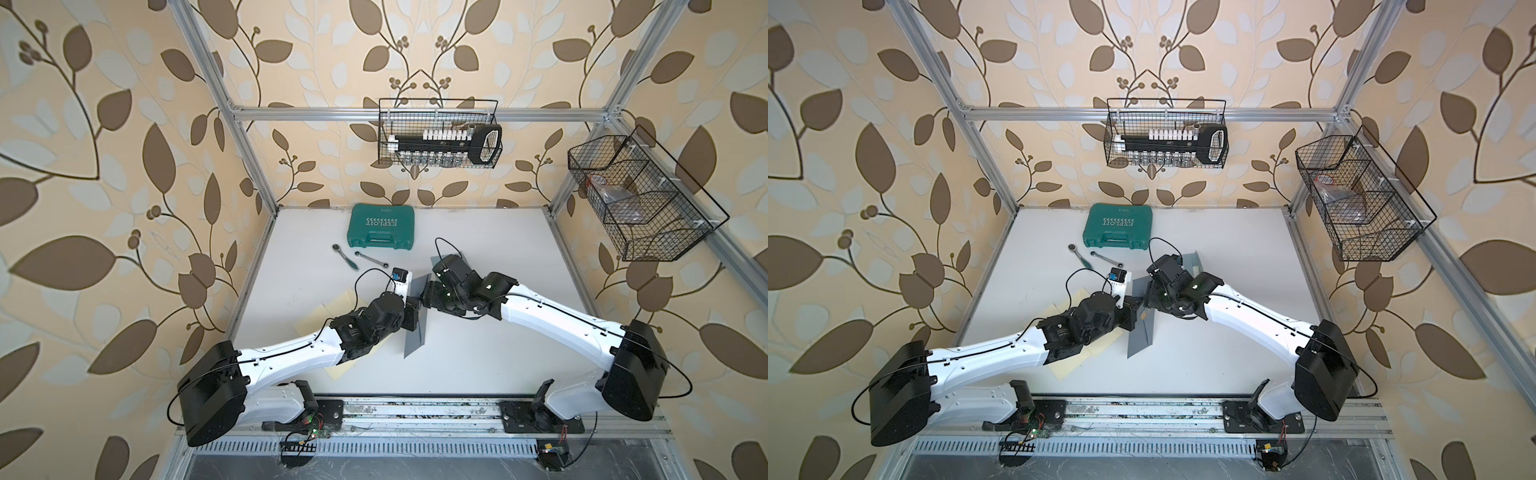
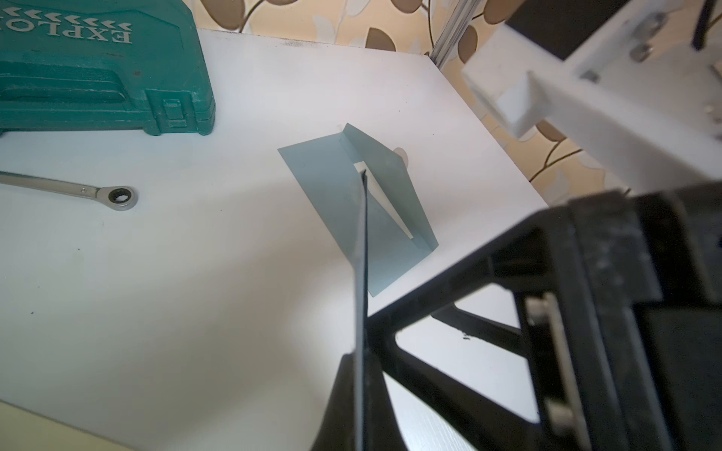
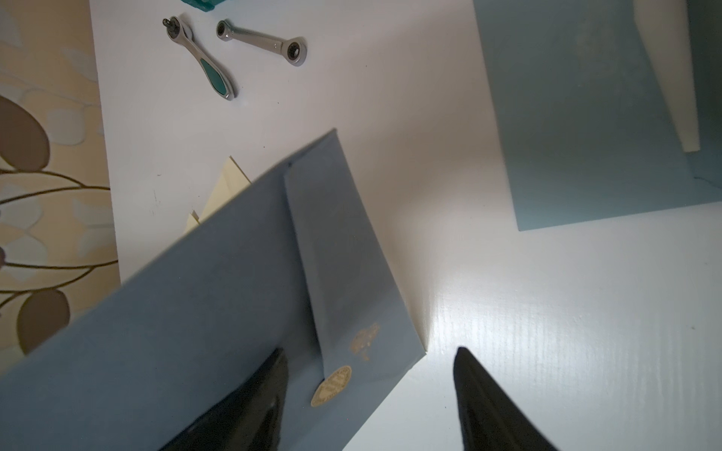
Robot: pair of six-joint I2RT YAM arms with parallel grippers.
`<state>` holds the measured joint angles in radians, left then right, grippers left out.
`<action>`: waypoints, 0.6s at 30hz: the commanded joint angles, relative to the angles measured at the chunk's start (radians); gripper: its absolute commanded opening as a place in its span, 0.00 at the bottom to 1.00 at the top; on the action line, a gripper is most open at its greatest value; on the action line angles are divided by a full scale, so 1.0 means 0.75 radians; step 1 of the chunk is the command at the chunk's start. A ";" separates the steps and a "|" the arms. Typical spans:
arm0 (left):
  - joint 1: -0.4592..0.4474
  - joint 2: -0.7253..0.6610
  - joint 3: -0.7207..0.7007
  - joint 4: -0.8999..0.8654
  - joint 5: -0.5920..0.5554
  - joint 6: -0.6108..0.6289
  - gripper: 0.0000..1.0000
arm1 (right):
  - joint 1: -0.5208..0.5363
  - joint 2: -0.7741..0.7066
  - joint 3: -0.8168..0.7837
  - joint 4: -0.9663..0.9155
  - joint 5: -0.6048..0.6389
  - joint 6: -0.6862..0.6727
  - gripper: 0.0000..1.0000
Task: Open the envelope
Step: Open the envelope flap on the envelope.
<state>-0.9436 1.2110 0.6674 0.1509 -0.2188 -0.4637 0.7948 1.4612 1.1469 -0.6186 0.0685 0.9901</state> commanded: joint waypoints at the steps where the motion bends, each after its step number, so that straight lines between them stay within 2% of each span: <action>1: -0.012 -0.011 0.001 0.026 -0.003 -0.009 0.00 | 0.008 0.013 0.013 -0.016 0.019 -0.006 0.67; 18: -0.012 -0.009 0.011 0.024 0.008 -0.001 0.00 | 0.004 0.002 -0.015 0.005 0.022 0.014 0.67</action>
<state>-0.9436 1.2110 0.6674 0.1509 -0.2180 -0.4637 0.7963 1.4612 1.1465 -0.6174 0.0715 0.9947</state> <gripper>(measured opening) 0.045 0.673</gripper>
